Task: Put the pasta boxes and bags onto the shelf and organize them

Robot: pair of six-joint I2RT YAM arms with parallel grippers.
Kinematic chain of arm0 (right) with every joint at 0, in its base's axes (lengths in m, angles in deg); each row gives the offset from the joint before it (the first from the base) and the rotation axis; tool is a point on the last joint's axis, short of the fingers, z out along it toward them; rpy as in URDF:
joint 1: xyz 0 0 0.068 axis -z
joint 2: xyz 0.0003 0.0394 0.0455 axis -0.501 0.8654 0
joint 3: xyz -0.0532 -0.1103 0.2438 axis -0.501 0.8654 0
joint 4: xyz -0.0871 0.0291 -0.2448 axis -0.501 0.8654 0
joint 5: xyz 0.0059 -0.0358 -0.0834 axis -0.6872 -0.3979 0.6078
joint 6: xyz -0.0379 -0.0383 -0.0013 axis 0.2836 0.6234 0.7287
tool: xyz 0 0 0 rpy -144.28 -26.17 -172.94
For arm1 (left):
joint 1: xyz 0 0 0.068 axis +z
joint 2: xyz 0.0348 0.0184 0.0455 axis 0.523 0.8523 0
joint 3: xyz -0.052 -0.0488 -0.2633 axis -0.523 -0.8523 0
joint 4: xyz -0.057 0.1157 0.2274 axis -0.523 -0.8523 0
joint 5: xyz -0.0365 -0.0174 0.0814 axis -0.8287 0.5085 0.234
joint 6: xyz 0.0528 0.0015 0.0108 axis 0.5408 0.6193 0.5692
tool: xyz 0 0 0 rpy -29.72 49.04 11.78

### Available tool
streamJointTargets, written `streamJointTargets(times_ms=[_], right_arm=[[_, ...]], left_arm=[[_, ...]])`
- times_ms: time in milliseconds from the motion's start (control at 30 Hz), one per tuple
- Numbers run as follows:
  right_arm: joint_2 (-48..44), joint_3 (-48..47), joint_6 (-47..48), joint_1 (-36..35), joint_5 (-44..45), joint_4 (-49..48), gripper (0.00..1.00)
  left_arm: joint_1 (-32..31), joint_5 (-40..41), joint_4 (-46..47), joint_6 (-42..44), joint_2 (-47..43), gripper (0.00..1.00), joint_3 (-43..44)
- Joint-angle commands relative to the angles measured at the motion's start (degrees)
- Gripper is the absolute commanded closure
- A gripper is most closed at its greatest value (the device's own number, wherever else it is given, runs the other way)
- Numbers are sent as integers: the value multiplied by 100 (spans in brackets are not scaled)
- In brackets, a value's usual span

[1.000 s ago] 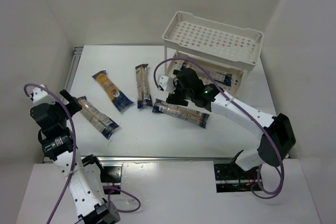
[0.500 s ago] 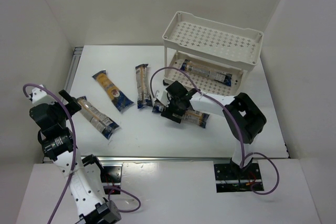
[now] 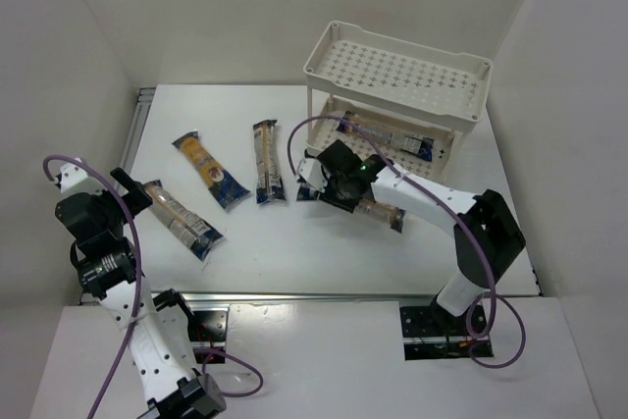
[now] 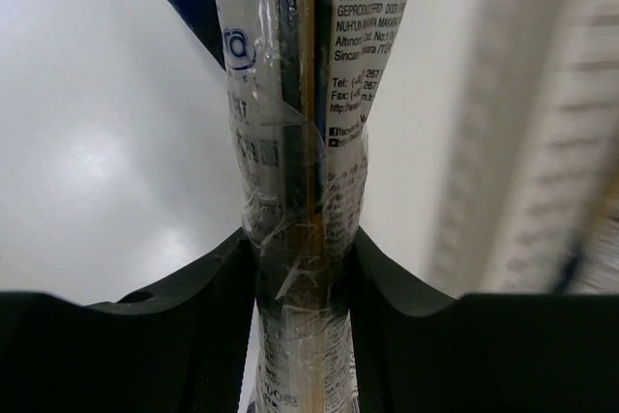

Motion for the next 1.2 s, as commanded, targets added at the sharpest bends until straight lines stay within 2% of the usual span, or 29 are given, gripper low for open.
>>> streamJointTargets(times_ms=[0,67,133,233,267,367,400,667,733,767,833,867,967,1000,1167], right_arm=[[-672,-1153,265,-155,1424,234,100],[-724,-1303,371,-330,1960,385,100],[-725,-1304,573,-516,2891,412,100],[-794,-806,1204,-262,3868,-245,100],[-856,-646,1450,-96,3948,-1048,100],[-909,-101,2374,432,3949,-2169,100],[-822,-30,2532,529,3879,-2817,100],[539,-689,2710,1233,3071,-3702,100],[681,-759,2657,1285,3009,-3702,86],[682,-837,2596,1286,2956,-3606,73],[734,-838,2394,1286,2868,-3413,41],[734,-838,2393,1286,2868,-3412,18],[612,-838,2218,1286,2921,-3273,9],[550,-838,2148,1286,2921,-3202,4],[-275,-672,1664,838,2727,-2929,1]], left_arm=[[47,-109,252,-117,-13,0,-21],[47,-109,252,-117,-13,0,-21],[47,-109,252,-117,-13,0,-21],[47,-109,252,-117,-13,0,-21],[47,-109,252,-117,-13,0,-21],[47,-109,252,-117,-13,0,-21],[47,-109,252,-117,-13,0,-21],[47,-109,199,-117,-65,0,-21],[47,-109,199,-117,-65,0,-21],[47,-109,199,-117,-65,0,-21],[47,-109,199,-117,-65,0,-21],[47,-109,199,-117,-65,0,-21],[47,-109,199,-117,-65,0,-21],[47,-109,199,-117,-65,0,-21],[47,-162,199,-64,-65,0,-21]])
